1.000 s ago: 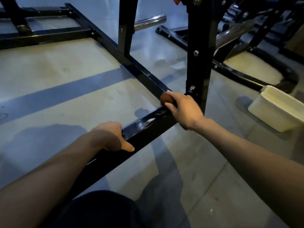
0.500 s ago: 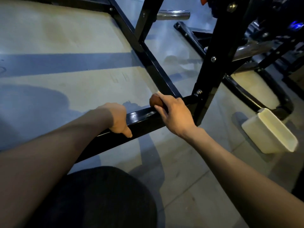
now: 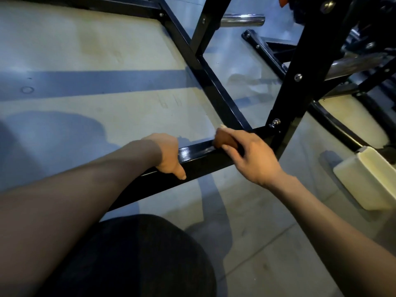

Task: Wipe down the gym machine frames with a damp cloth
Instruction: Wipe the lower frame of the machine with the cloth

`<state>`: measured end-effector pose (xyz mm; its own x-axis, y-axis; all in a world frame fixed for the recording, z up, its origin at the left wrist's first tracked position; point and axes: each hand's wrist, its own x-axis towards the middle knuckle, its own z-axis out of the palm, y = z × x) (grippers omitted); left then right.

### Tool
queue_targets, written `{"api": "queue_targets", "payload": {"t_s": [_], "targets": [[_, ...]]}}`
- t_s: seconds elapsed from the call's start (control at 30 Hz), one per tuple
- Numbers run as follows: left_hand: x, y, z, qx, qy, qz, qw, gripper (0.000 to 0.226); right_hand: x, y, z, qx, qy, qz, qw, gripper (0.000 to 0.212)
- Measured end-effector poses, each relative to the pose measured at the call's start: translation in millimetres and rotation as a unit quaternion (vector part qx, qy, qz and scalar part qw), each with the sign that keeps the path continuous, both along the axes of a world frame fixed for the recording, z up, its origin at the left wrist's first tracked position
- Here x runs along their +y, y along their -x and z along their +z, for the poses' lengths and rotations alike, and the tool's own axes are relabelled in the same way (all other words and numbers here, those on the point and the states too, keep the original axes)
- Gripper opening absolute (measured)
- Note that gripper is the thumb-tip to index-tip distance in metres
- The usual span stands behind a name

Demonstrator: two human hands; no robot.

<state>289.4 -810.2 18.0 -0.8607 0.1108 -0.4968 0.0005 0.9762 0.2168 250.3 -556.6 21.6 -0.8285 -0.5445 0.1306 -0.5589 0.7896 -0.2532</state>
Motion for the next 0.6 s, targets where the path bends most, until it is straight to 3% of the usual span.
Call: {"api": "queue_targets", "payload": {"t_s": [0.13,0.33,0.5,0.6], "targets": [[1,3,-3,-0.006,0.014,0.001,1.000,0.066,-3,21,-1,-0.004,0.002,-0.099,0.995,0.042],[-5,5,-14,0.003,0.014,0.013,1.000,0.064,-8,-17,2,0.008,0.009,-0.011,1.000,0.051],[-4,4,-11,0.009,0.015,0.003,1.000,0.070,-2,12,6,-0.014,0.020,-0.124,0.992,0.048],[-5,3,-10,0.016,0.017,0.002,1.000,0.071,-24,3,3,-0.030,0.000,-0.033,0.999,0.049]]}}
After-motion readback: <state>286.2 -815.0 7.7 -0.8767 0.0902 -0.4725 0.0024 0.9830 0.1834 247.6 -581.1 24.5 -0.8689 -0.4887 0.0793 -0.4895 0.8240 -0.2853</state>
